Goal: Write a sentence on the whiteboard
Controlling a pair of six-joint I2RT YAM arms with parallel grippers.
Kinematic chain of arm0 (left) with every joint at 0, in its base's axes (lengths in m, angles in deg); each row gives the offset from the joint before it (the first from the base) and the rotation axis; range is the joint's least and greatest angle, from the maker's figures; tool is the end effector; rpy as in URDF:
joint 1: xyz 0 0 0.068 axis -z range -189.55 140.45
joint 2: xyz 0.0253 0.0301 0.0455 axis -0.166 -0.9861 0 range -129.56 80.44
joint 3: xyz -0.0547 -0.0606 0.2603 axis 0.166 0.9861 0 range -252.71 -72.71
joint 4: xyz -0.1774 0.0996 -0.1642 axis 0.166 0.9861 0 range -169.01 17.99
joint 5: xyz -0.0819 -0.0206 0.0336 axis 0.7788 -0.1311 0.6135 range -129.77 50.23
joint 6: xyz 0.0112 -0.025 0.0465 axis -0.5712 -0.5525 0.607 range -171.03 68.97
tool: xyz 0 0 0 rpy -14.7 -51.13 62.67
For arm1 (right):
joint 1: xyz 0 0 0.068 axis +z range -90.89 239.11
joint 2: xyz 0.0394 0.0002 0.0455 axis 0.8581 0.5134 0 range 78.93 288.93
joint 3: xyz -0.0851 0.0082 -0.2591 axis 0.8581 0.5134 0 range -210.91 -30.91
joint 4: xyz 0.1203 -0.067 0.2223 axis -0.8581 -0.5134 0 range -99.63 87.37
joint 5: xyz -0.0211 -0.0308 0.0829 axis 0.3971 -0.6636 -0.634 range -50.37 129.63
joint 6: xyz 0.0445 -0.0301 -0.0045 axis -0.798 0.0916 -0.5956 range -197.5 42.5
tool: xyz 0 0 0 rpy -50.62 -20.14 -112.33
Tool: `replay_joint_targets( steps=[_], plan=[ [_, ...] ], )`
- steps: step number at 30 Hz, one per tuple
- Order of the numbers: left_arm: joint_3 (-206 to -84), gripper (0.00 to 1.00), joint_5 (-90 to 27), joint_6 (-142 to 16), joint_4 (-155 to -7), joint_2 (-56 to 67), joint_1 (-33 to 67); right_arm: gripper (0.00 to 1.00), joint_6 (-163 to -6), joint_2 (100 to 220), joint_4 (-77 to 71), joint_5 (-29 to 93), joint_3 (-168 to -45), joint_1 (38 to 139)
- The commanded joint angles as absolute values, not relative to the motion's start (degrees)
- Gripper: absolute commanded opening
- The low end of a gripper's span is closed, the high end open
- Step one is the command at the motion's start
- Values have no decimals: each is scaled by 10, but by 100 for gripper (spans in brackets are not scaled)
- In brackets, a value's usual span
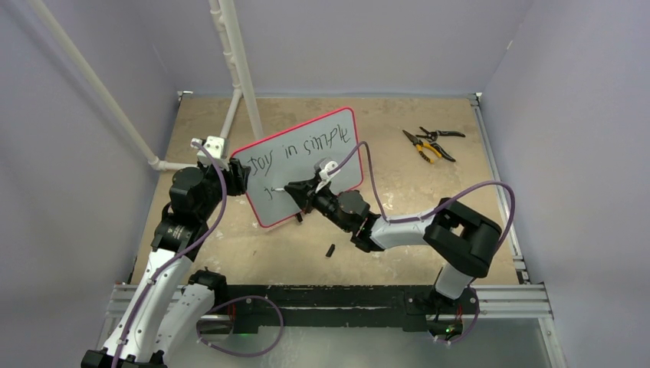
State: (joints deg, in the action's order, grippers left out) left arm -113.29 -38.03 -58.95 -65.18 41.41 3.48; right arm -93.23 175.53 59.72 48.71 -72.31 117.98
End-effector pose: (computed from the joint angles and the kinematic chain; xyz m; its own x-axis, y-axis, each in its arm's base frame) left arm 0.1607 -0.0384 0.3230 -0.2402 -0.0858 -0.9669 0.2234 0.9645 -0.1410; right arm 0.1846 0.2949 0.2224 -0.1453 0.2773 -0.9497 -0.7531 0.5916 0.2879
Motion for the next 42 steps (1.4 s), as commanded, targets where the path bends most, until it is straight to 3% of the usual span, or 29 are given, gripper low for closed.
replay_joint_targets(
  steps=[1, 22, 42],
  plan=[
    [-1131, 47, -373, -585, -672, 419, 35, 0, -913, 1727, 601, 533, -720, 1178],
    [-1132, 47, -372, -585, -672, 419, 35, 0, -911, 1755, 628, 466, -751, 1179],
    [-1131, 47, -373, -585, -672, 419, 35, 0, -910, 1722, 647, 506, -709, 1179]
  ],
)
